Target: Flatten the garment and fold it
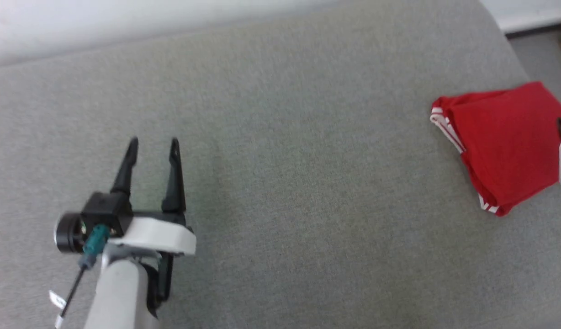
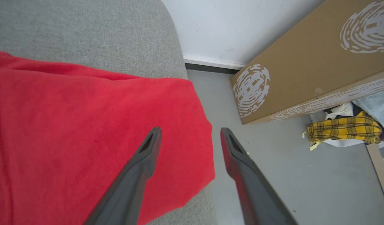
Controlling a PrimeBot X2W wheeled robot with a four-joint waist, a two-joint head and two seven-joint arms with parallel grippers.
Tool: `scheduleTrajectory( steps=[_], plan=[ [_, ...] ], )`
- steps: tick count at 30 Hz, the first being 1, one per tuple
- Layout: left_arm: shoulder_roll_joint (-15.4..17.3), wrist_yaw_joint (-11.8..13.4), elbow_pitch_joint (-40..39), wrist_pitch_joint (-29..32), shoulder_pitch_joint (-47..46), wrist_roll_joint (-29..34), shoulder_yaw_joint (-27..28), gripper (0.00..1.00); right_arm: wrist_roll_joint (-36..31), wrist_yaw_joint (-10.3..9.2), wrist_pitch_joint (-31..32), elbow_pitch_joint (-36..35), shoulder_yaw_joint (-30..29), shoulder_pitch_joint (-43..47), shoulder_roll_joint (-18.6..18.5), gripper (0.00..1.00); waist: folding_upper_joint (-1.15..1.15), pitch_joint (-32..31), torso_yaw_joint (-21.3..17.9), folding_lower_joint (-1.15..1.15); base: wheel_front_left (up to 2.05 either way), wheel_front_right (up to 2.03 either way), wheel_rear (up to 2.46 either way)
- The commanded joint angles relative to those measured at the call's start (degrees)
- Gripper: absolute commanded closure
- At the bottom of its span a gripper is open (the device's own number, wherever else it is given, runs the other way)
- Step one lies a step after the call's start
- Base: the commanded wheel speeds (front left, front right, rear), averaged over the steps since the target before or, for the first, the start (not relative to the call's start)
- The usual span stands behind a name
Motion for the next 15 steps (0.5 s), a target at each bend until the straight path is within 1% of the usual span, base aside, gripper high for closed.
scheduleTrajectory(
  steps=[1, 4, 7, 11, 15],
  plan=[
    [-0.3, 0.2, 0.6, -0.5, 1.3, -0.5, -0.2, 0.0, 1.1, -0.13, -1.6, -0.2, -1.0, 1.7, 0.7, 0.0, 0.0, -5.1, 1.8, 0.0, 0.0, 0.0, 0.0],
    [-0.7, 0.0, 1.8, -0.6, 2.9, -1.5, -0.2, 0.0, 3.9, -0.13, -6.3, -2.5, -3.9, 5.4, 1.8, 0.0, 0.0, -8.5, 3.0, 0.0, 0.0, 0.0, 0.0],
    [-1.0, 0.2, 2.3, -0.7, 4.6, -2.1, -0.5, 0.0, 6.7, -0.13, -11.3, -6.9, -6.1, 10.1, 3.0, 0.0, 0.0, -11.3, 4.4, 0.0, 0.0, 0.0, 0.0],
    [-1.3, 0.2, 2.8, -0.7, 6.6, -3.2, -0.7, 0.0, 9.4, -0.13, -16.1, -15.8, -9.3, 17.2, 5.2, 0.0, 0.0, -13.9, 6.2, 0.0, 0.0, 0.0, 0.0],
    [-1.6, 0.2, 3.4, -0.7, 8.2, -4.6, -0.8, 0.0, 9.6, -0.13, -17.4, -27.3, -12.4, 24.9, 9.0, 0.0, 0.0, -15.5, 7.9, 0.0, 0.0, 0.0, 0.0]
  ],
)
